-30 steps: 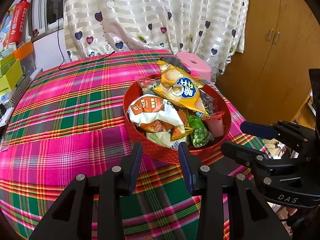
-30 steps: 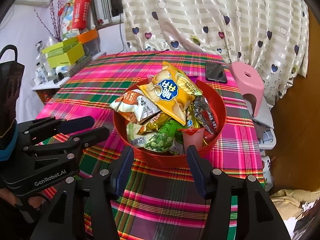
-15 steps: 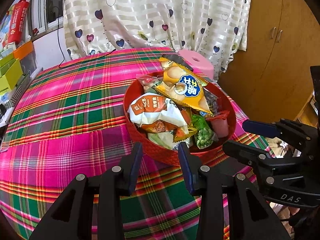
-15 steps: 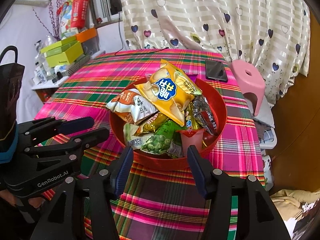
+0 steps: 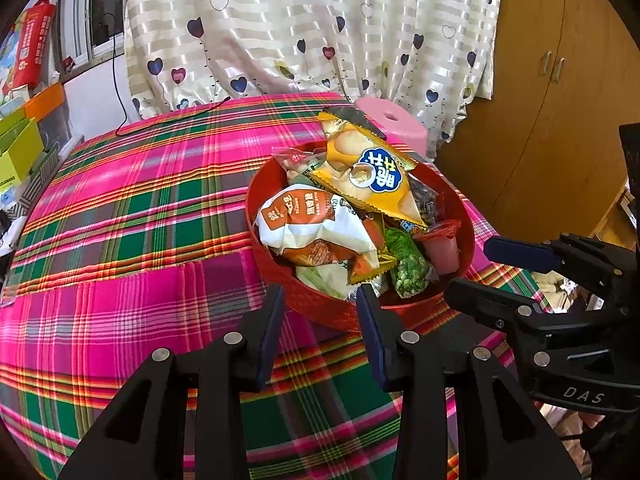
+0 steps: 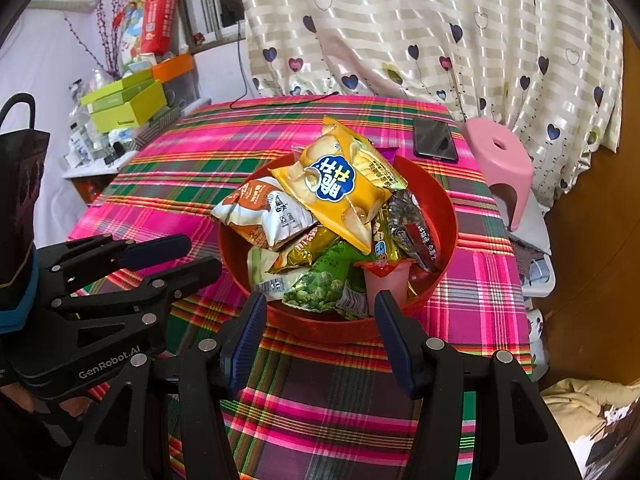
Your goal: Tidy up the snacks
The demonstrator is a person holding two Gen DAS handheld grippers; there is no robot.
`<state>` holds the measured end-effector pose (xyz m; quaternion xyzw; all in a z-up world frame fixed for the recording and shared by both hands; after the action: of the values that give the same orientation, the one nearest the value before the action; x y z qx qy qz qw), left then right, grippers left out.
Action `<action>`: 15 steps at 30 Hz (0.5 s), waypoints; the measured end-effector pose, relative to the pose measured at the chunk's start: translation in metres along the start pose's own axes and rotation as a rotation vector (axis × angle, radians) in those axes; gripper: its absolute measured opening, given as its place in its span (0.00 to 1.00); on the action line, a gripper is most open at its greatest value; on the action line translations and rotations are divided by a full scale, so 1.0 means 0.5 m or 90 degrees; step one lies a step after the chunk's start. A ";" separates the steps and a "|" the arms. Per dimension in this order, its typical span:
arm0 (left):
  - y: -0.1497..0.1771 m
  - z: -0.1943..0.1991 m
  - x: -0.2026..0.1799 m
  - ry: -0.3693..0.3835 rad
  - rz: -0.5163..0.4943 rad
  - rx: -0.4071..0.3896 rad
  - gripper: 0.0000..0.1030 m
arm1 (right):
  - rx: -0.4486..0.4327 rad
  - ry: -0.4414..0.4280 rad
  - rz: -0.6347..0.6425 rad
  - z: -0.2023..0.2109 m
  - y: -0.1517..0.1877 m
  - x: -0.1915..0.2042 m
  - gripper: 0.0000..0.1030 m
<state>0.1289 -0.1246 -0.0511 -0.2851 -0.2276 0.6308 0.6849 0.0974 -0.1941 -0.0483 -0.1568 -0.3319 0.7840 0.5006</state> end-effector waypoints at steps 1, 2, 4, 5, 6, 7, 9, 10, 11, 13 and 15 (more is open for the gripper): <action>0.000 0.000 0.000 0.000 0.000 0.000 0.37 | 0.000 0.000 0.000 0.000 0.000 0.000 0.54; 0.000 0.000 0.000 0.000 -0.001 0.000 0.37 | 0.000 0.000 0.000 0.000 0.000 0.000 0.54; 0.002 -0.001 -0.002 0.000 -0.002 0.000 0.37 | 0.000 -0.001 0.001 -0.002 0.001 0.001 0.54; 0.001 -0.001 -0.002 0.000 -0.003 0.001 0.37 | 0.001 0.000 -0.001 0.000 0.000 0.001 0.54; 0.001 -0.002 -0.003 0.000 -0.004 0.001 0.37 | 0.001 0.001 -0.001 0.000 0.000 0.001 0.54; 0.001 -0.002 -0.003 0.000 -0.005 0.001 0.37 | 0.001 0.002 0.000 -0.001 0.000 0.001 0.54; 0.002 -0.002 -0.003 0.000 -0.006 0.001 0.37 | 0.000 0.003 0.001 -0.001 -0.001 0.001 0.54; 0.002 -0.001 -0.003 0.000 -0.006 0.001 0.37 | 0.001 0.003 0.001 -0.002 -0.001 0.001 0.54; 0.002 -0.001 -0.003 0.000 -0.006 0.001 0.37 | 0.000 0.004 0.002 -0.002 -0.001 0.000 0.54; 0.001 -0.001 -0.003 0.001 -0.007 0.001 0.37 | 0.000 0.004 0.002 -0.002 -0.001 0.000 0.54; 0.000 -0.002 -0.005 0.000 -0.009 0.002 0.37 | 0.000 0.005 0.002 -0.002 -0.001 0.000 0.54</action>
<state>0.1293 -0.1271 -0.0520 -0.2826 -0.2288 0.6264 0.6895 0.0983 -0.1937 -0.0489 -0.1599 -0.3296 0.7843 0.5006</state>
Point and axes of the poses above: each gripper's, at about its wrist camera, not at the fingertips, and z roughly against the way its jaws point, x to its left, y to its underside, the point moved 9 cm from there along -z, roughly the way its jaws point, and after that the axes turned 3 degrees about -y, right-handed, at the moved point
